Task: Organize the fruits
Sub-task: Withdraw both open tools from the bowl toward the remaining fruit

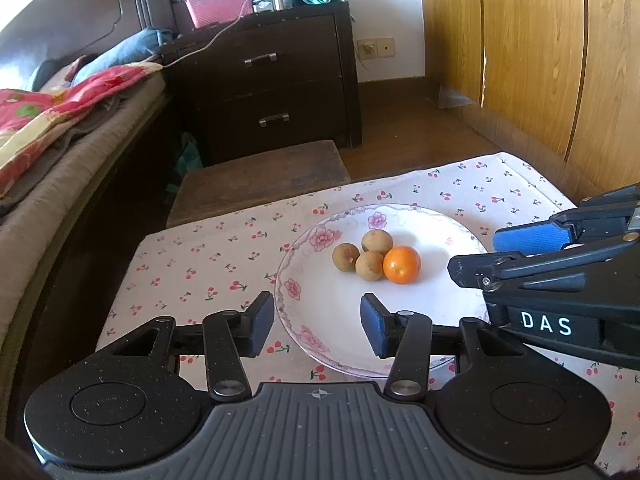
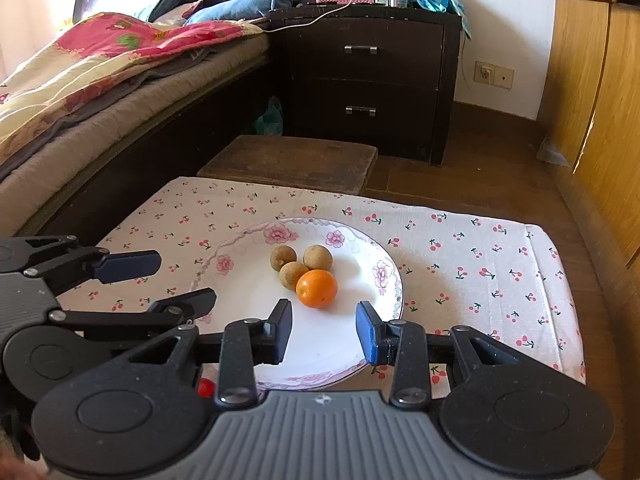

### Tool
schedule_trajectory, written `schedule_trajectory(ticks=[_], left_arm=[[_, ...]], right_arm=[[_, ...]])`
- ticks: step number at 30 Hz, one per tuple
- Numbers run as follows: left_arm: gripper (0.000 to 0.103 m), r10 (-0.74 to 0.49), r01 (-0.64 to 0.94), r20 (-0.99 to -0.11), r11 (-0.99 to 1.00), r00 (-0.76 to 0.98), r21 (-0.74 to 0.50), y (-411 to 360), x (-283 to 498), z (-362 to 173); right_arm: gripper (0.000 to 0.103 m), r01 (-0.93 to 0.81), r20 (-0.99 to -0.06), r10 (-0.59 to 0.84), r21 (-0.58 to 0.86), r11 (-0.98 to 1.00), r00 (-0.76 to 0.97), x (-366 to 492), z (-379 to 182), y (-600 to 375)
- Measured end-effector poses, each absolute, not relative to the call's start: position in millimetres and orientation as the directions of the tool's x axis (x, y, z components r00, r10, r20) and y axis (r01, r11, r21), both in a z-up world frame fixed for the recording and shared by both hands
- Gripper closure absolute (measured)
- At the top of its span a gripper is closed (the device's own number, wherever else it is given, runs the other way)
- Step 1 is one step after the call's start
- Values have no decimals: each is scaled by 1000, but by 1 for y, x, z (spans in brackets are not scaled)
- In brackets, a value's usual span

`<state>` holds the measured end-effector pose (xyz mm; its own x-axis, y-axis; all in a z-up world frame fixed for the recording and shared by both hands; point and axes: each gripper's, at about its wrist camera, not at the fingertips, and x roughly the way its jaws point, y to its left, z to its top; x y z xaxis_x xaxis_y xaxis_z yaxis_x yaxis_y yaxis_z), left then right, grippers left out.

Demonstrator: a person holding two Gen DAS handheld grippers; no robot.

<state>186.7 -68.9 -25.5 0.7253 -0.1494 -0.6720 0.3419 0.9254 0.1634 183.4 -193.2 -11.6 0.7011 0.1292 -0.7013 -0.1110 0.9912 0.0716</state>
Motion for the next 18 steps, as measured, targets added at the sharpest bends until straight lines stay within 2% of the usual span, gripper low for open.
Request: schedule_trajectory(ticks=[10,18], left_arm=[[45,-158,328,-672,935,724,135,-51,176,-18],[45,-153,300,-683,949,715,102,-29,168,-14]], right_arm=[[67,-124,-692,147,85,989,707,169,-3,-186],[67,-175,-717,177,78,981,674,152,-9,-166]])
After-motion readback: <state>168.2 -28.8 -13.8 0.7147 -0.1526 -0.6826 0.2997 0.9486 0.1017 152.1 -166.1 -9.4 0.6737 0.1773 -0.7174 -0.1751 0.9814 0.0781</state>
